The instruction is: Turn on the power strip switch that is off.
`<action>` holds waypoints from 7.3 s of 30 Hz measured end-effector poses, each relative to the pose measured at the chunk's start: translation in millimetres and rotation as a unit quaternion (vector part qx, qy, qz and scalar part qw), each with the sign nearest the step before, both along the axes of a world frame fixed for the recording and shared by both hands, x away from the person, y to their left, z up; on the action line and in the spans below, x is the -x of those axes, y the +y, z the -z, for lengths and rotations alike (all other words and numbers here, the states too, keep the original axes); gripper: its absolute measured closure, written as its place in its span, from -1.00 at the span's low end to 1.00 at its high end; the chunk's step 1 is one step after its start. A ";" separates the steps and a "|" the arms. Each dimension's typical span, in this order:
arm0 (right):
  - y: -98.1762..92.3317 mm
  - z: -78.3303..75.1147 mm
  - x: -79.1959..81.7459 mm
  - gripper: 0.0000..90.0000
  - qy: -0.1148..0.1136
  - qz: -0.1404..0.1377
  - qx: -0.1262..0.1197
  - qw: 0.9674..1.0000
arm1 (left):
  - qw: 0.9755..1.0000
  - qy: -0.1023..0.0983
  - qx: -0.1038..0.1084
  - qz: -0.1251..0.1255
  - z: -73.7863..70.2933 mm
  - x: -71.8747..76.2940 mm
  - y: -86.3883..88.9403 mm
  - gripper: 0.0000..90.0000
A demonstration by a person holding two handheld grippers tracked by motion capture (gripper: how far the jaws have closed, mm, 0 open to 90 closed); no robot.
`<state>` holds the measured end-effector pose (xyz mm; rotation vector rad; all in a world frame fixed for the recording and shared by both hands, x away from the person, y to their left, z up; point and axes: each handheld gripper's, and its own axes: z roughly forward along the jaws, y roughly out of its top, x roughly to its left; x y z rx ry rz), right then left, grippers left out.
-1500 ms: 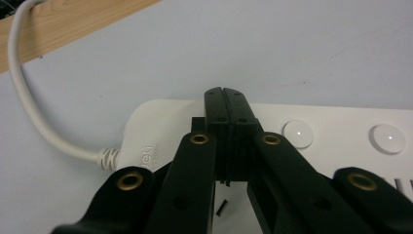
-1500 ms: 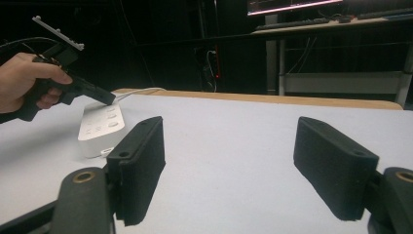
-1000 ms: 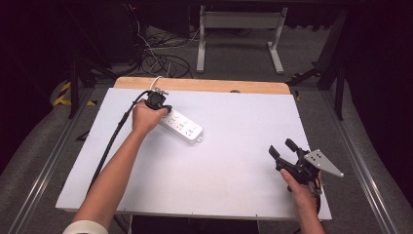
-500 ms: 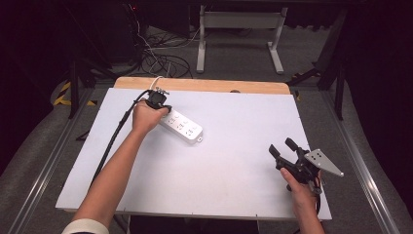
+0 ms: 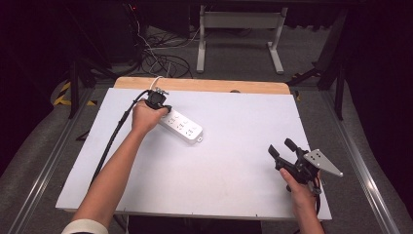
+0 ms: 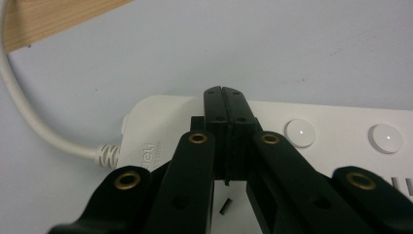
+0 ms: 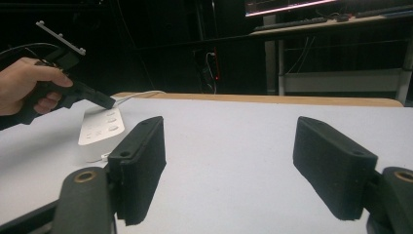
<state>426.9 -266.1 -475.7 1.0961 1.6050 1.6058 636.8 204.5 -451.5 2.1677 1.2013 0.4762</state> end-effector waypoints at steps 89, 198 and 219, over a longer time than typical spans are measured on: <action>-7.3 3.2 5.4 -0.37 0.008 0.018 -0.011 1.000 | 0.963 -0.229 0.140 -0.012 -20.5 91.3 28.0 1.00; -7.7 -0.8 1.2 -0.90 -0.008 0.018 -0.044 0.999 | 0.921 -0.355 0.112 -0.112 -11.5 115.1 27.9 -0.85; -7.0 -1.2 1.5 -0.85 -0.005 0.016 -0.049 0.999 | 0.922 -0.350 0.119 -0.115 -10.3 118.3 32.8 -0.85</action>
